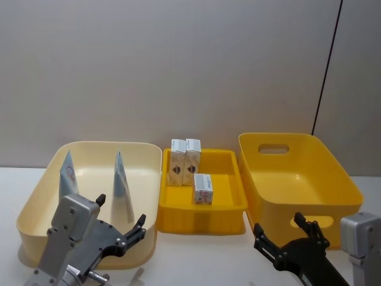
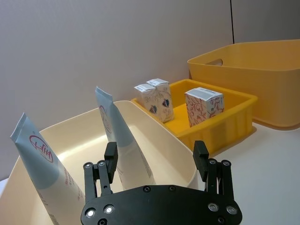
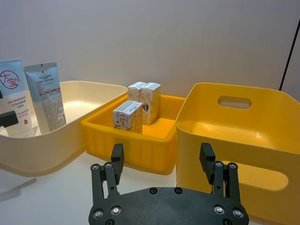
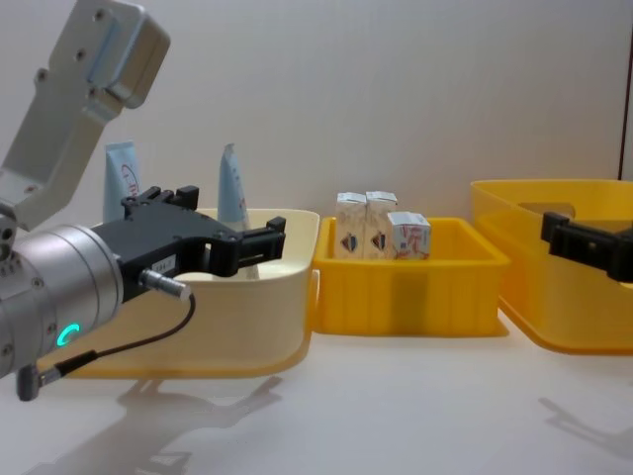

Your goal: Bimanual collaborative sorting of washing and personal care products

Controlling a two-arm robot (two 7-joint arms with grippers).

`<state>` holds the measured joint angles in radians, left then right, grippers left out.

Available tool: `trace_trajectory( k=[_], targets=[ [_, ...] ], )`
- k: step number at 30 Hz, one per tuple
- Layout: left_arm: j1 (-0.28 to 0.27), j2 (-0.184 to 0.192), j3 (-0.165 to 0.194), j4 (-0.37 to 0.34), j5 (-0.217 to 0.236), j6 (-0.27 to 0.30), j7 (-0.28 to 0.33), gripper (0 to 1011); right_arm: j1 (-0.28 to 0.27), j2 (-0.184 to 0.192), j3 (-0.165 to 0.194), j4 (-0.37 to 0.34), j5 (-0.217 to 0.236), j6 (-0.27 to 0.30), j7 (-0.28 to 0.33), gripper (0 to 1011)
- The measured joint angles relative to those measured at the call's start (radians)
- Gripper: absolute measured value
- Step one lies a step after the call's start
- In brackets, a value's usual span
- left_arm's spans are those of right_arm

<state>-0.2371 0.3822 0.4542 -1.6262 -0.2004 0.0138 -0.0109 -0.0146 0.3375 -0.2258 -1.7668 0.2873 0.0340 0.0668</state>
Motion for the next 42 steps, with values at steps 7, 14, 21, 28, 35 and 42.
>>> trace_trajectory(
  k=[7,14,21,28,35,42],
  targets=[
    [0.000,0.000,0.000,0.000,0.000,0.000,0.000,1003,0.000,0.000,0.000,0.000,0.000,0.000,0.000,1001],
    [0.000,0.000,0.000,0.000,0.000,0.000,0.000,1003,0.000,0.000,0.000,0.000,0.000,0.000,0.000,1001],
    [0.000,0.000,0.000,0.000,0.000,0.000,0.000,1003,0.000,0.000,0.000,0.000,0.000,0.000,0.000,1001],
    [0.000,0.000,0.000,0.000,0.000,0.000,0.000,1003,0.000,0.000,0.000,0.000,0.000,0.000,0.000,1001],
    [0.000,0.000,0.000,0.000,0.000,0.000,0.000,1003,0.000,0.000,0.000,0.000,0.000,0.000,0.000,1001],
    [0.000,0.000,0.000,0.000,0.000,0.000,0.000,1003,0.000,0.000,0.000,0.000,0.000,0.000,0.000,1001]
  ],
)
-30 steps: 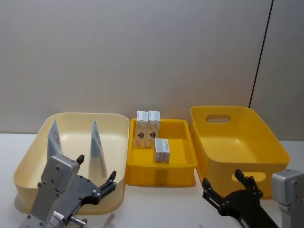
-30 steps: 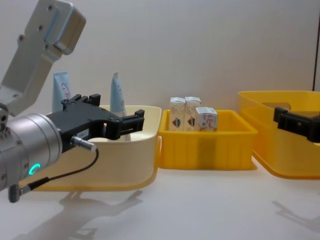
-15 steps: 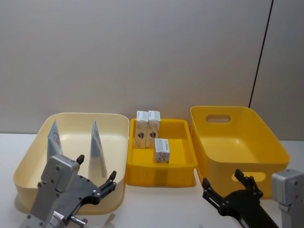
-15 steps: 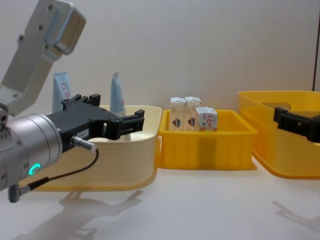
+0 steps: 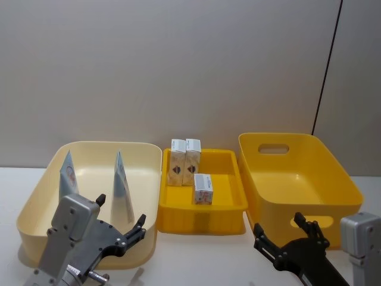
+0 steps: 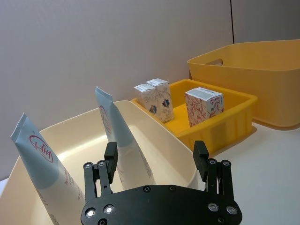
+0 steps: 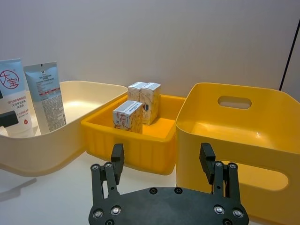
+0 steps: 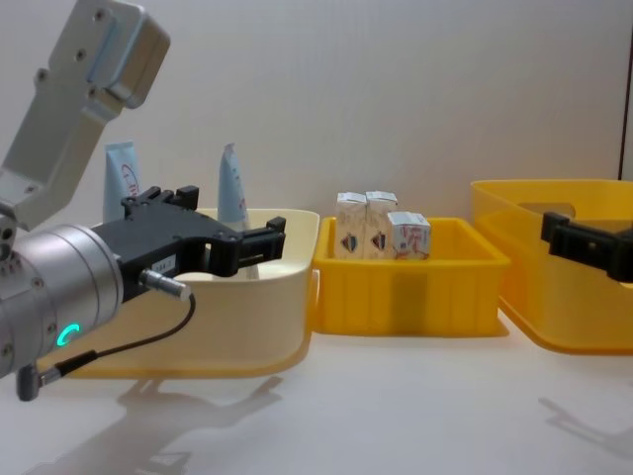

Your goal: Bimanual collaborative sorting of washing and personal care products

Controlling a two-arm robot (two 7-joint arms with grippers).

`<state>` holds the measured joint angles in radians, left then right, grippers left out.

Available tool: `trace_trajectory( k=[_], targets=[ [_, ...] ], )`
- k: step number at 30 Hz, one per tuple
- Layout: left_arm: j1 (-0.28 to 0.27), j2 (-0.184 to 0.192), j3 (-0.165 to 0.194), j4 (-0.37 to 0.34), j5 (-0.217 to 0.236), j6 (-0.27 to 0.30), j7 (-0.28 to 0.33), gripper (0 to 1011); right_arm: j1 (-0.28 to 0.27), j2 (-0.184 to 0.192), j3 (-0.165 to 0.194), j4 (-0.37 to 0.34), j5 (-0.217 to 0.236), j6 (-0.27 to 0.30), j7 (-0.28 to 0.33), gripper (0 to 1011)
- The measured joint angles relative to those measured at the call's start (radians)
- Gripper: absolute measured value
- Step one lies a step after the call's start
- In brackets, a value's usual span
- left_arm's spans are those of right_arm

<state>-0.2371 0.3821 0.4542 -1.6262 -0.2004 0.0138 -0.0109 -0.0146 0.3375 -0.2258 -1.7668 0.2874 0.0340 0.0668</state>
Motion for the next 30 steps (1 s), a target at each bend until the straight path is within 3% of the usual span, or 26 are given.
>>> trace_trajectory(
  k=[19,24,30],
  targets=[
    [0.000,0.000,0.000,0.000,0.000,0.000,0.000,1003,0.000,-0.001,0.000,0.000,0.000,0.003,0.000,1001],
    [0.000,0.000,0.000,0.000,0.000,0.000,0.000,1003,0.005,-0.004,0.001,-0.016,-0.002,0.033,-0.007,1001],
    [0.000,0.000,0.000,0.000,0.000,0.000,0.000,1003,0.028,-0.018,0.003,-0.046,0.003,0.112,-0.022,1001]
  ],
)
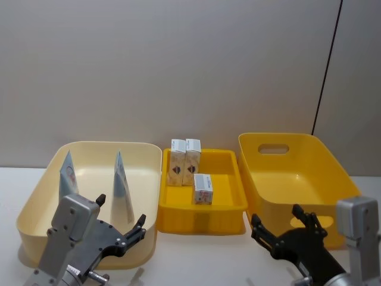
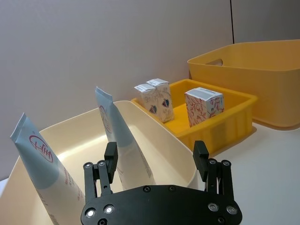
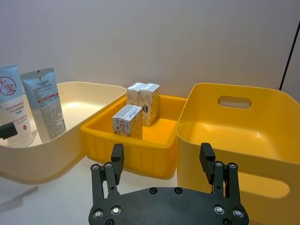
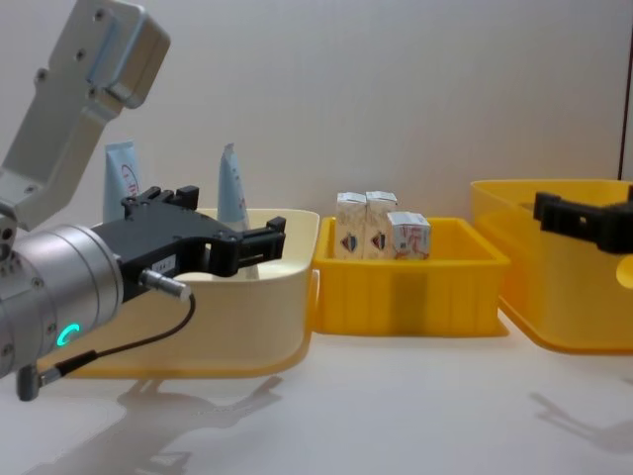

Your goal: Bimanual collaborative sorting of washing and personal care products

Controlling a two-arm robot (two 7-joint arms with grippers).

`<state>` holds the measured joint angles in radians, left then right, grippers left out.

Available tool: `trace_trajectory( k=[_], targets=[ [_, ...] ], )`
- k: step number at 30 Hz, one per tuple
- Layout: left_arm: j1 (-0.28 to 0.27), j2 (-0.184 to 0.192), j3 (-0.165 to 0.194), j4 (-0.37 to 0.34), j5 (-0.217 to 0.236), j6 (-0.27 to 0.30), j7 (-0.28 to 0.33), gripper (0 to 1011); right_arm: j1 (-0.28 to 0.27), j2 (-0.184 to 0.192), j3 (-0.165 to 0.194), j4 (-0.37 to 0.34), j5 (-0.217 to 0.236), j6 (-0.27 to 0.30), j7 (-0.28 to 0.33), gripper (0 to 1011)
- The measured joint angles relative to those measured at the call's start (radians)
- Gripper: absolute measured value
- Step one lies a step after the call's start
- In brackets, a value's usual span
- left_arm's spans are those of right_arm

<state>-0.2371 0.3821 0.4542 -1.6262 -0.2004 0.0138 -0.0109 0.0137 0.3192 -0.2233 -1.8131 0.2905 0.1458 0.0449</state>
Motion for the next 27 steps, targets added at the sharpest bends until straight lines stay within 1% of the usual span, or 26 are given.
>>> trace_trajectory(
  k=[1,4,7,13,16,17,19,22,27],
  targets=[
    [0.000,0.000,0.000,0.000,0.000,0.000,0.000,1003,0.000,0.000,0.000,0.000,0.000,0.000,0.000,1001],
    [0.000,0.000,0.000,0.000,0.000,0.000,0.000,1003,0.017,-0.009,-0.001,-0.008,0.006,0.039,-0.004,1001],
    [0.000,0.000,0.000,0.000,0.000,0.000,0.000,1003,0.049,-0.019,-0.007,-0.011,0.011,0.087,-0.005,1001],
    [0.000,0.000,0.000,0.000,0.000,0.000,0.000,1003,0.109,-0.037,-0.022,0.002,0.012,0.156,-0.005,1001],
    [0.000,0.000,0.000,0.000,0.000,0.000,0.000,1003,0.159,-0.054,-0.036,0.024,0.011,0.191,-0.004,1001],
    [0.000,0.000,0.000,0.000,0.000,0.000,0.000,1003,0.168,-0.057,-0.039,0.030,0.010,0.199,-0.004,1001],
    [0.000,0.000,0.000,0.000,0.000,0.000,0.000,1003,0.188,-0.065,-0.046,0.042,0.008,0.210,-0.003,1001],
    [0.000,0.000,0.000,0.000,0.000,0.000,0.000,1003,0.240,-0.085,-0.061,0.079,0.002,0.232,-0.001,1001],
    [0.000,0.000,0.000,0.000,0.000,0.000,0.000,1003,0.297,-0.108,-0.078,0.128,-0.007,0.259,0.003,1001]
  ],
)
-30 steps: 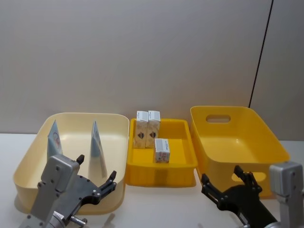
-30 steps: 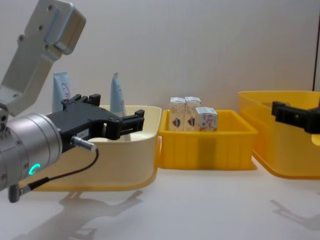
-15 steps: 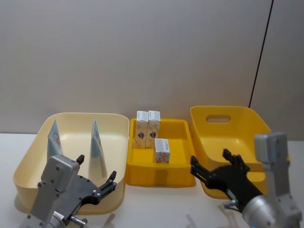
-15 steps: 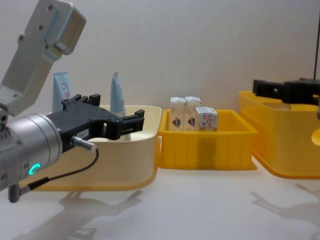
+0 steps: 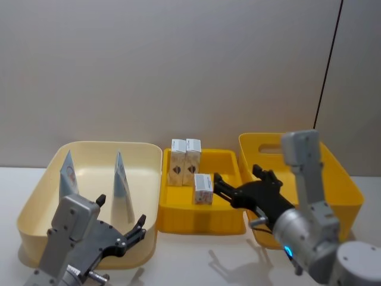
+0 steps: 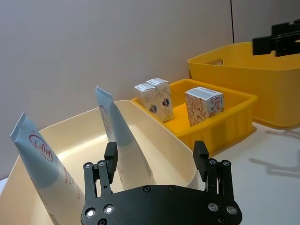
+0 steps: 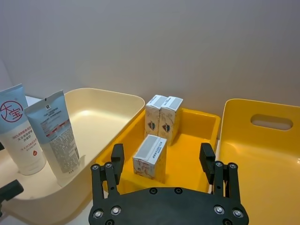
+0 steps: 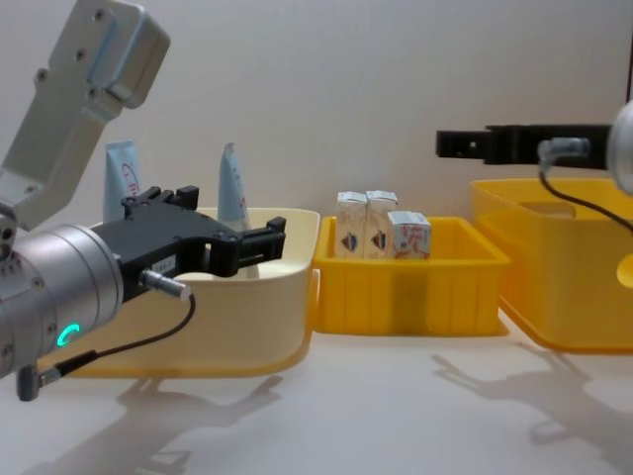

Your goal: Bimanual collaborative sorting of washing and personal care products

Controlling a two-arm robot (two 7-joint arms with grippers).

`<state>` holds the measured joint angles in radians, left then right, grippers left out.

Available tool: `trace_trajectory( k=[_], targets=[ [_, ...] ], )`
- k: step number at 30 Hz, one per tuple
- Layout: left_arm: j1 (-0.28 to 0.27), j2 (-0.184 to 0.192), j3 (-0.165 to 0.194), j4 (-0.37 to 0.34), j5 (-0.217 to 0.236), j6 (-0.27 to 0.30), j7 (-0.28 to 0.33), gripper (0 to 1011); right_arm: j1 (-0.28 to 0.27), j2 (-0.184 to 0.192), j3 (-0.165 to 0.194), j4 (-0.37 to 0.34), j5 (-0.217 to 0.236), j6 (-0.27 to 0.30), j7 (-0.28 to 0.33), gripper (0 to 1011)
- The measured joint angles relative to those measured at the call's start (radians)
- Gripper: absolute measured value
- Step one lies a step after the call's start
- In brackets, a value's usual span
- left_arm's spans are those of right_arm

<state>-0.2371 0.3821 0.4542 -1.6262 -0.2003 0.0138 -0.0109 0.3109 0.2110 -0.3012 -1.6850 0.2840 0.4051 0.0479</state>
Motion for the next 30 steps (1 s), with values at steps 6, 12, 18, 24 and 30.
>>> trace_trajectory(
  k=[6,12,18,24,30],
  targets=[
    [0.000,0.000,0.000,0.000,0.000,0.000,0.000,1003,0.072,-0.032,-0.019,0.077,-0.008,0.040,0.002,1001],
    [0.000,0.000,0.000,0.000,0.000,0.000,0.000,1003,0.129,-0.057,-0.037,0.150,-0.021,0.073,0.002,1001],
    [0.000,0.000,0.000,0.000,0.000,0.000,0.000,1003,0.189,-0.083,-0.060,0.237,-0.040,0.104,0.001,1001],
    [0.000,0.000,0.000,0.000,0.000,0.000,0.000,1003,0.253,-0.112,-0.084,0.338,-0.060,0.131,0.000,1001],
    [0.000,0.000,0.000,0.000,0.000,0.000,0.000,1003,0.289,-0.134,-0.090,0.405,-0.069,0.144,-0.004,1001]
  ],
)
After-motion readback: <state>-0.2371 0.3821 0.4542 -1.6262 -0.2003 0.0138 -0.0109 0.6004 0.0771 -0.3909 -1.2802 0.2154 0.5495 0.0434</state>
